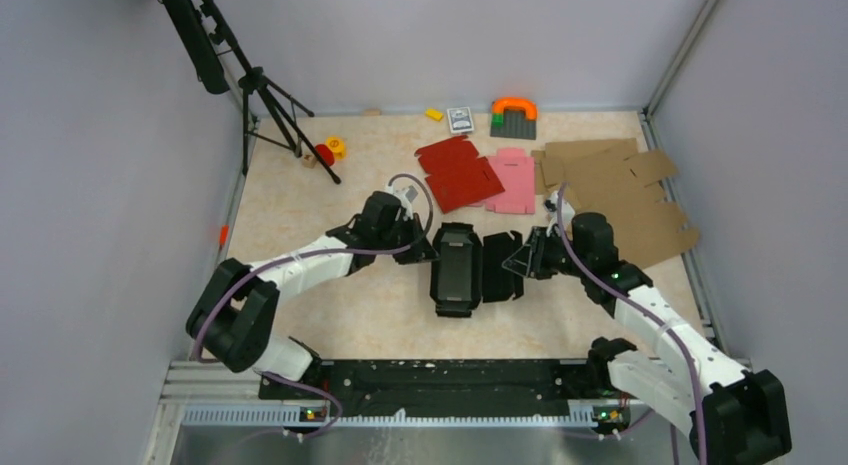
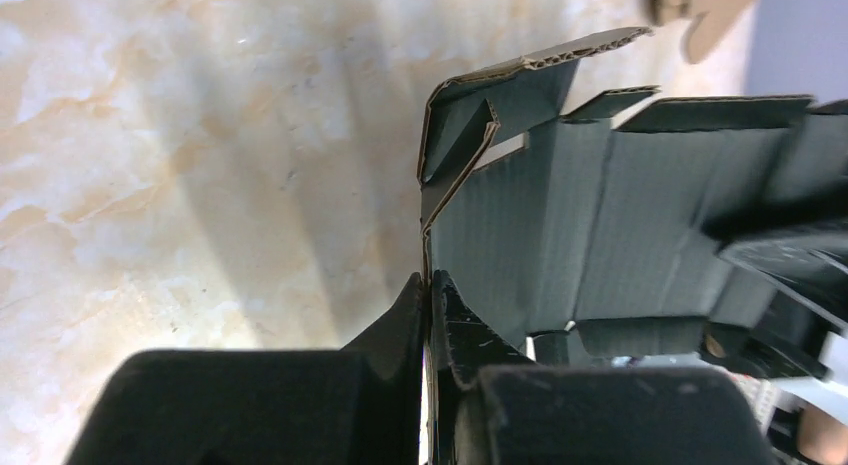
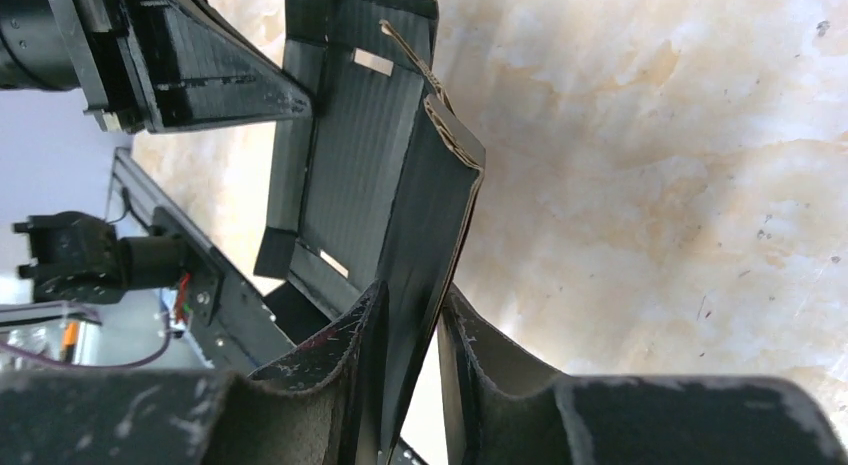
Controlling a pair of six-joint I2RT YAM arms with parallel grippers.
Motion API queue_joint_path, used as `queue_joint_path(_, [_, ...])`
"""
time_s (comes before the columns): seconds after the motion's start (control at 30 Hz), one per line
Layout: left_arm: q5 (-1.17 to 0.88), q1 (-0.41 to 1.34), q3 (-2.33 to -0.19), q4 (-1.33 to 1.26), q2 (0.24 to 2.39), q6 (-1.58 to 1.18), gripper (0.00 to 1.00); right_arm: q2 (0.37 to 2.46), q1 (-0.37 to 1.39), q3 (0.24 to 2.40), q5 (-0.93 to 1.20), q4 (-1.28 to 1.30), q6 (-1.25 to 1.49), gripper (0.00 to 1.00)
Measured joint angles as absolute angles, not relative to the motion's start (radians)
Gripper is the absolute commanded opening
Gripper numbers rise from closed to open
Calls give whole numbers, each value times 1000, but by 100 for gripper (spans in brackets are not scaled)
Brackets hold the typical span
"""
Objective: Fold the paper box
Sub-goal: Place the paper box at the center of the board.
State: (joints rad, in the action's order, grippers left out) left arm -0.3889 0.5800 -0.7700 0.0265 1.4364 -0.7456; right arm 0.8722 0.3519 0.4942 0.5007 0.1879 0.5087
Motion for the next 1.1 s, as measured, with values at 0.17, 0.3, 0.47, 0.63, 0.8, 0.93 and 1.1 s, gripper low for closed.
queue_joint_path(0.17, [-297,635,-801,72,1512,-729,7,950,428,538,399,219,487,24])
queue_joint_path(0.3, [-274,661,-811,74,1568,-730,17,1025,476,563,334,236,473,24])
queue_joint_path(0.47, [-270,678,-821,82,1598,-729,32,1039,487,563,272,256,463,25])
queue_joint_path(0.63, [-270,683,-827,88,1597,-709,42,1048,489,565,230,277,445,25])
queue_joint_path(0.8, [-279,669,-827,101,1580,-650,43,1050,489,565,206,304,418,26])
queue_joint_path(0.93, [-357,619,-822,70,1575,-629,33,1060,489,569,204,310,408,25])
queue_joint_path(1.1, [-461,550,-800,-1,1586,-652,37,1096,489,587,205,311,406,31])
